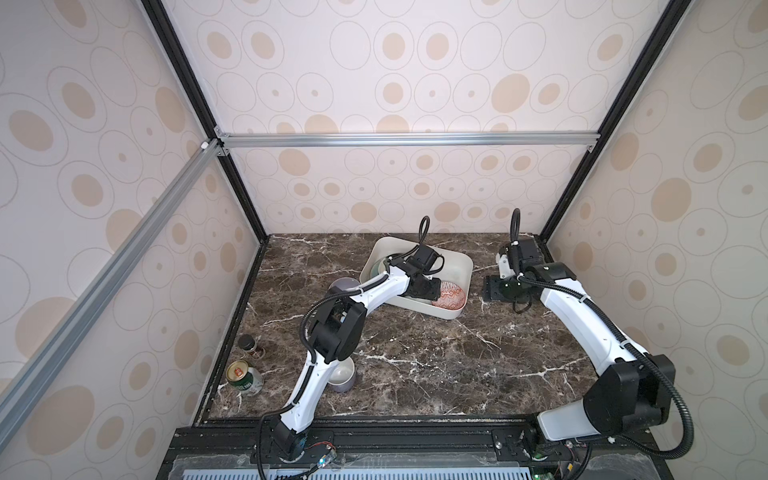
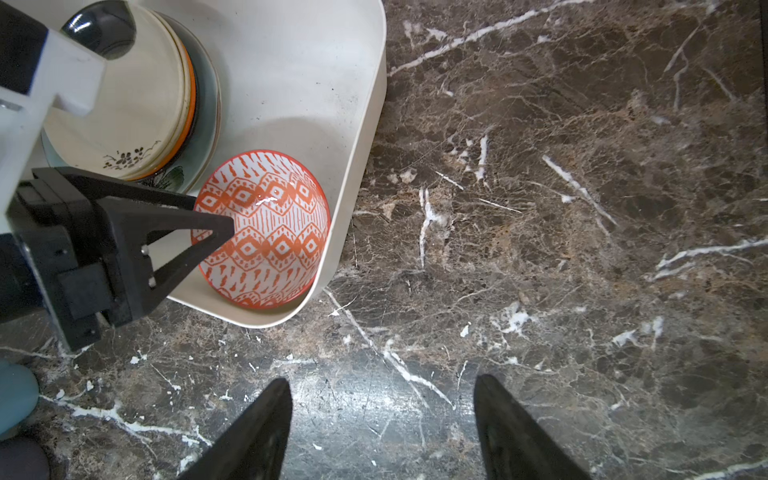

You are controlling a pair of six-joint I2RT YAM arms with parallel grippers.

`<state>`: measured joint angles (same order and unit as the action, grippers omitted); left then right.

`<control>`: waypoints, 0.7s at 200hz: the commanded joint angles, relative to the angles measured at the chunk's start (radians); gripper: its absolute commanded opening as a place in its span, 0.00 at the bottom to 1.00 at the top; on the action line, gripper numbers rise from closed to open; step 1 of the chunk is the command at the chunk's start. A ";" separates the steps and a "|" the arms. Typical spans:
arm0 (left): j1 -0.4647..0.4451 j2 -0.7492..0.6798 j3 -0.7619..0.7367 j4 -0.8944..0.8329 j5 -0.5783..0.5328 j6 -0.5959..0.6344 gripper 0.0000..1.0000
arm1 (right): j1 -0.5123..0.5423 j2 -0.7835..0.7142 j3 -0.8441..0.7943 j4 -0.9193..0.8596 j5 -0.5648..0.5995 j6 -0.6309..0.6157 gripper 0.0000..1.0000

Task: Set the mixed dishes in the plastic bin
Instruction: 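Lower the orange-patterned bowl into the bin and open the left gripper, then move the left gripper to the lavender bowl while the right gripper shifts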

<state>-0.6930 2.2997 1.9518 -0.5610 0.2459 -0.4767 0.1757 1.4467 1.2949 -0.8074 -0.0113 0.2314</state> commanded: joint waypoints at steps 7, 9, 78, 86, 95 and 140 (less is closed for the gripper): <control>0.004 -0.053 0.074 -0.035 -0.032 0.038 0.60 | -0.004 -0.038 0.005 -0.019 -0.002 0.008 0.73; 0.004 -0.055 0.074 -0.036 -0.033 0.039 0.61 | -0.003 -0.039 0.004 -0.019 -0.002 0.008 0.73; 0.131 -0.366 -0.185 0.017 -0.111 0.076 0.66 | 0.006 -0.029 0.043 -0.014 -0.078 0.005 0.75; 0.164 -0.433 -0.261 0.043 -0.115 0.069 0.66 | 0.016 -0.021 0.042 -0.002 -0.112 0.004 0.76; 0.210 -0.506 -0.362 0.070 -0.120 0.060 0.66 | 0.034 -0.008 0.040 0.015 -0.155 0.003 0.97; 0.437 -0.782 -0.712 0.124 -0.129 0.031 0.70 | 0.226 0.128 0.114 0.055 -0.220 0.031 1.00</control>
<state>-0.3298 1.5940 1.3518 -0.4500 0.1352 -0.4343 0.3107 1.5002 1.3499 -0.7723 -0.1604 0.2424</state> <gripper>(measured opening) 0.691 0.996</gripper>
